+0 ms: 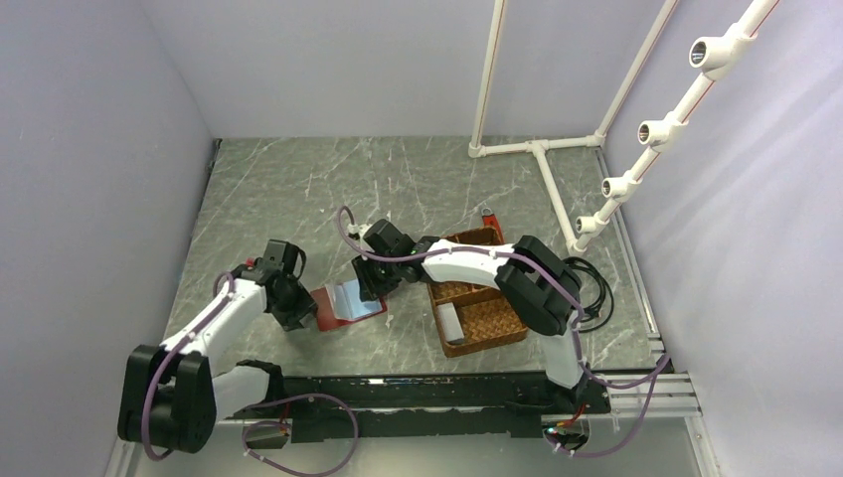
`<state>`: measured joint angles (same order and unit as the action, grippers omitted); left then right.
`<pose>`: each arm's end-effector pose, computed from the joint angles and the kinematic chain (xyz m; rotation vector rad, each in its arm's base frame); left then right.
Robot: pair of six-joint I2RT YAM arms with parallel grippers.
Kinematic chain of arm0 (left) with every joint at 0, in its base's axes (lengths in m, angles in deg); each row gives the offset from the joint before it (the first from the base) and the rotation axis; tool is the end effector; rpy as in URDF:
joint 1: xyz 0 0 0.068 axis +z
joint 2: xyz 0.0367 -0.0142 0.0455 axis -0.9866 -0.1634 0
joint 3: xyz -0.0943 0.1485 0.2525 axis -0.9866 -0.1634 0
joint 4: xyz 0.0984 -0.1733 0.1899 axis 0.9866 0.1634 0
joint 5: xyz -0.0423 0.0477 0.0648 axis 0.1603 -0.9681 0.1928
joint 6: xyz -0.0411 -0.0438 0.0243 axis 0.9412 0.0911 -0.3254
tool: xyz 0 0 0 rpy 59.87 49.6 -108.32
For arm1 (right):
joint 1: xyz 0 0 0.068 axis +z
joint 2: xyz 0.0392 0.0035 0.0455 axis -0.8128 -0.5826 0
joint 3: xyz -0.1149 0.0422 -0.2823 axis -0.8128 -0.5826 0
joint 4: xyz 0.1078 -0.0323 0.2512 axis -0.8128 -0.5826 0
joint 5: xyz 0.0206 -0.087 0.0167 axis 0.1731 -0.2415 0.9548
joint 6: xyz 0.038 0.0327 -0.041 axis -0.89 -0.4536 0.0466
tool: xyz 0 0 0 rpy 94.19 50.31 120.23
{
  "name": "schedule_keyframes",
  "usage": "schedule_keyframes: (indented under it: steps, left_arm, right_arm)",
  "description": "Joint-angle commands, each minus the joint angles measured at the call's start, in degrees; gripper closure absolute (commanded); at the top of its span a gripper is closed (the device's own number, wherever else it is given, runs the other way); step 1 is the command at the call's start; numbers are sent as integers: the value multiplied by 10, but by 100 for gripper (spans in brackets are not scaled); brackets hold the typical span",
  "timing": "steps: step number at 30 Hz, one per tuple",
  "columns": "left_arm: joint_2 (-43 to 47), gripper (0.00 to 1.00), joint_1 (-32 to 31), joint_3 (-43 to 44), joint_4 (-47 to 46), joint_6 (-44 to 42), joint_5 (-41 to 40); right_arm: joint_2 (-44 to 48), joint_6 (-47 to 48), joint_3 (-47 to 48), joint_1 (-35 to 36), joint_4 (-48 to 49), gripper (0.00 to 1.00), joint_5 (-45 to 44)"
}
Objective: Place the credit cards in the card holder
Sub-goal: Open the card holder at the center of the board.
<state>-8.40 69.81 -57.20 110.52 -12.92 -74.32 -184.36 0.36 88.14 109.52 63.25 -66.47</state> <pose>0.1765 -0.0303 0.1748 -1.0376 2.6897 -0.1201 0.2531 0.3856 0.1770 -0.8603 2.4810 0.8529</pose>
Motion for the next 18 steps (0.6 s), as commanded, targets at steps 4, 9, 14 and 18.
schedule_keyframes:
  steps: [4, 9, 14, 18]
  left_arm:
    - [122, 42, 3, 76, 41, -26, 52]
    - [163, 35, 3, 126, 80, -22, 66]
    - [190, 33, 3, 148, 109, -26, 48]
    - [209, 35, 4, 146, 104, -24, 57]
  right_arm:
    - [54, -15, 35, 8, 15, 68, 34]
    - [20, -58, 45, 15, 70, 79, 92]
    - [-43, -117, 67, 20, 156, 85, 167]
    - [-118, -187, 58, 22, 239, 90, 209]
